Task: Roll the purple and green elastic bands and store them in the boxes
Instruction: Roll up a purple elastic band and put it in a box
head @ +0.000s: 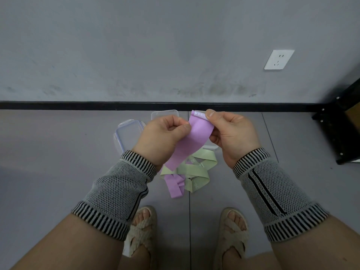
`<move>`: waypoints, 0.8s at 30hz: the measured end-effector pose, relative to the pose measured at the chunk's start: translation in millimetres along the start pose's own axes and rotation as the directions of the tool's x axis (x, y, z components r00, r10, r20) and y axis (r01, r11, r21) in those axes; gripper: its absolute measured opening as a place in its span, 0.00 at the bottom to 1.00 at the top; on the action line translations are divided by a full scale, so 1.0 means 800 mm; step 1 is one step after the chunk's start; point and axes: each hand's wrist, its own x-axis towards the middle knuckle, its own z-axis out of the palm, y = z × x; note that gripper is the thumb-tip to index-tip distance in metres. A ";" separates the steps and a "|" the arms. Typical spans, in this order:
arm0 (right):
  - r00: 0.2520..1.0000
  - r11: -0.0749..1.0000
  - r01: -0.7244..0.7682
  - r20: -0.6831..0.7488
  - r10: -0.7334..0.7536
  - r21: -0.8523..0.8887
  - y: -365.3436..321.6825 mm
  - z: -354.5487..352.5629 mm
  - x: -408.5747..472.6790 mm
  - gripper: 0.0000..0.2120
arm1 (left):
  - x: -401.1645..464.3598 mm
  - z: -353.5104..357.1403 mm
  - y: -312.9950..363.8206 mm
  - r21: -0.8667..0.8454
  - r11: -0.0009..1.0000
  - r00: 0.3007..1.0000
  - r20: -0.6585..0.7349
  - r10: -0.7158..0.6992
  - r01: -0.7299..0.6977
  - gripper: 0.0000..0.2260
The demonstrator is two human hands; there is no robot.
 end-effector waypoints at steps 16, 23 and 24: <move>0.983 0.983 0.180 0.030 -0.179 -0.027 0.002 0.001 -0.002 0.06 | 0.000 0.000 0.005 -0.175 0.980 0.995 0.037 -0.093 0.098 0.10; 0.978 0.980 0.200 0.069 -0.199 -0.015 0.006 0.002 -0.002 0.07 | 0.000 -0.003 0.006 -0.251 0.963 0.996 0.019 -0.093 0.095 0.10; 0.977 0.979 0.204 0.070 -0.203 -0.018 0.006 0.002 -0.003 0.08 | 0.000 -0.003 0.006 -0.263 0.960 0.996 0.016 -0.091 0.092 0.10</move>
